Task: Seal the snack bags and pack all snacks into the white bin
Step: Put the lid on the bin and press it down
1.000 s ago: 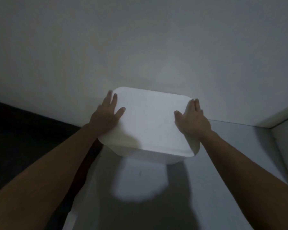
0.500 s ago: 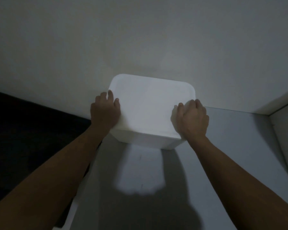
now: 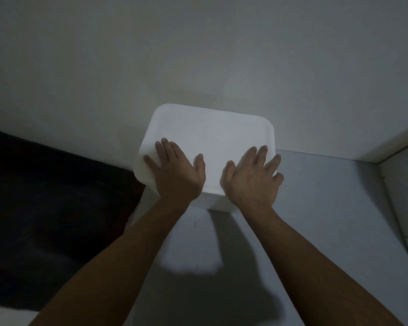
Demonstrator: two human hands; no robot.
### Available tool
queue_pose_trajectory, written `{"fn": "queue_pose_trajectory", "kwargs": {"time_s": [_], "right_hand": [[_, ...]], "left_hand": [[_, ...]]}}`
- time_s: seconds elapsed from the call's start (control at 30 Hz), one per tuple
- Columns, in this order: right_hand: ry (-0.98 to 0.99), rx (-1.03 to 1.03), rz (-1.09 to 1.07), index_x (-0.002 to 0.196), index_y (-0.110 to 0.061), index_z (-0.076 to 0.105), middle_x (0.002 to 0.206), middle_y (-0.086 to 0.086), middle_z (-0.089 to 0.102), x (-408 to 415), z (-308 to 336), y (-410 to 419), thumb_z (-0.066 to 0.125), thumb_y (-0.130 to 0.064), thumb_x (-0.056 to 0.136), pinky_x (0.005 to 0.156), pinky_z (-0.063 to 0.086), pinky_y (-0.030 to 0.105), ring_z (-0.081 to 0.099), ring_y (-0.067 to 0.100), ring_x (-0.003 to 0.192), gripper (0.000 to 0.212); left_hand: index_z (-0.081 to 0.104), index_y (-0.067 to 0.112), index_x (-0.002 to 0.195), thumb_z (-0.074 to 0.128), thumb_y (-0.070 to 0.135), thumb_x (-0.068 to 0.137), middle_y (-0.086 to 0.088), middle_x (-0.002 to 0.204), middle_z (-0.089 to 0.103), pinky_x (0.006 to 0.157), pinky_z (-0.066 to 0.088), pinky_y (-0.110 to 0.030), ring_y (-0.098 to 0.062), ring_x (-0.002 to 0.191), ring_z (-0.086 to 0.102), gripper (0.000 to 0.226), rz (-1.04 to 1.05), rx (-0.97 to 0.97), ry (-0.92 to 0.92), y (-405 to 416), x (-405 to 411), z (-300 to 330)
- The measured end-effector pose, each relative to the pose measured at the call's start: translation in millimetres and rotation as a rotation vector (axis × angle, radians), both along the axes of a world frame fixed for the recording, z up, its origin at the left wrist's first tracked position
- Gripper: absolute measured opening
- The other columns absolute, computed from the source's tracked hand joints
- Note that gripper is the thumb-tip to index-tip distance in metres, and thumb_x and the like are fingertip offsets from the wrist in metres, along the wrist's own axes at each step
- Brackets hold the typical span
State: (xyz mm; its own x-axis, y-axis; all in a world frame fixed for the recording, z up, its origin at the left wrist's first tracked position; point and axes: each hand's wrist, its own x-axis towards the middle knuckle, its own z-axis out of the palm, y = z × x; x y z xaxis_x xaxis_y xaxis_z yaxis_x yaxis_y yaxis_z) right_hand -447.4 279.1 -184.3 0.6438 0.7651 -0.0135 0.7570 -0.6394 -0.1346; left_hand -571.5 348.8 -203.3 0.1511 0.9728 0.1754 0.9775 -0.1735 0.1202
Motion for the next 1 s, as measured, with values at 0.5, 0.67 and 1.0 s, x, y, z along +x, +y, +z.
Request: {"fn": "queue_pose_trajectory", "kwargs": {"time_s": [0.5,0.67,1.0], "right_hand": [[0.210,0.017,0.135,0.156,-0.010,0.000,0.165,0.008,-0.010,28.6,9.5,-8.9,0.030,-0.075,0.087,0.111,0.031,0.056,-0.009,0.033,0.151,0.099],[0.262,-0.066,0.257,0.155,-0.010,-0.004,0.164,0.009,-0.015,37.2,16.3,-16.7,0.037,-0.095,0.066,0.113,0.027,0.058,-0.015,0.038,0.149,0.130],[0.267,-0.206,0.446,0.152,-0.012,-0.013,0.161,0.012,-0.022,68.1,6.1,-5.1,0.076,-0.076,0.048,0.120,0.010,0.058,-0.023,0.043,0.146,0.151]], "left_hand": [[0.046,0.017,0.142,0.031,0.067,0.089,-0.019,0.148,0.040,0.107,0.021,-0.067,-0.050,0.137,0.029,0.074,-0.211,0.127,0.022,38.4,-41.6,-4.1],[0.008,0.022,0.153,0.012,0.101,0.051,-0.015,0.161,-0.001,0.111,-0.001,-0.065,-0.034,0.148,-0.005,0.130,-0.326,-0.222,0.066,43.9,-55.7,12.9],[-0.025,0.036,0.146,0.069,0.073,0.056,-0.016,0.157,-0.024,0.112,-0.003,-0.065,-0.037,0.144,-0.022,0.135,-0.491,-0.241,0.315,60.7,-64.7,17.5]]}}
